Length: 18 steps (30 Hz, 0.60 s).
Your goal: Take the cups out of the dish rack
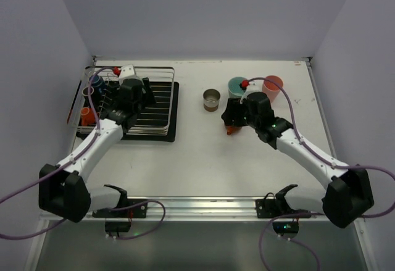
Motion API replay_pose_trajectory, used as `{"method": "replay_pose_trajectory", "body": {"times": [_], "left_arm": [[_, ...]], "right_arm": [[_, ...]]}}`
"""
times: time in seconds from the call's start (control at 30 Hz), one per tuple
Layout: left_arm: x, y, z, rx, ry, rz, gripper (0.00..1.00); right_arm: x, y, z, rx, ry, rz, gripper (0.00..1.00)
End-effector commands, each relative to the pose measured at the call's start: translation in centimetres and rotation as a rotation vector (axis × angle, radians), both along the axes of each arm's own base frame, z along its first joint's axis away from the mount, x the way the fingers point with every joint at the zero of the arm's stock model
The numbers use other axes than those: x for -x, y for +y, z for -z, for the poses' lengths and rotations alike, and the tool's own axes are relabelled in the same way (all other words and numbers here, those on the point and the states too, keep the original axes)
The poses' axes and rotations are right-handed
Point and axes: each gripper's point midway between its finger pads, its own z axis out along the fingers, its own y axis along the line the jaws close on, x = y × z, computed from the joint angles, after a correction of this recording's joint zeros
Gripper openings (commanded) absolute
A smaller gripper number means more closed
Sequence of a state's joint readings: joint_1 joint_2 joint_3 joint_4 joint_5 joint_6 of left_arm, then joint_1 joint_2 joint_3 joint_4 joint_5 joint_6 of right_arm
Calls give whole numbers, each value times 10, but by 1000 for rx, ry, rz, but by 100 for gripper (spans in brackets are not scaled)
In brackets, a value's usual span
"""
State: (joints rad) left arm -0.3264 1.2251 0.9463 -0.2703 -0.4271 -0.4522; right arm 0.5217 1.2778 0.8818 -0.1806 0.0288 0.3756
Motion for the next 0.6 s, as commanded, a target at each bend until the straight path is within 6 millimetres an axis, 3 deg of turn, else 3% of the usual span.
{"method": "replay_pose_trajectory", "body": {"times": [0.0,0.03,0.1,0.13,0.2,0.23,0.57], "left_arm": [[-47,25,-45,-27,-172,-149,89],[-58,25,-32,-45,-141,-146,89],[-75,31,-29,-66,-136,-140,89],[-85,30,-10,-83,-90,-129,89],[-99,34,-7,-109,-72,-120,89],[-105,35,8,-133,-38,-122,90],[-149,42,22,-155,-59,-119,96]], "right_arm": [[19,9,-23,-94,-58,-62,66],[24,9,-21,-107,-63,-70,66],[29,10,-36,-152,-109,-88,66],[31,12,-37,-164,-121,-99,66],[36,14,-44,-189,-143,-118,66],[38,14,-43,-195,-143,-125,66],[48,27,-50,-241,-149,-206,66]]}}
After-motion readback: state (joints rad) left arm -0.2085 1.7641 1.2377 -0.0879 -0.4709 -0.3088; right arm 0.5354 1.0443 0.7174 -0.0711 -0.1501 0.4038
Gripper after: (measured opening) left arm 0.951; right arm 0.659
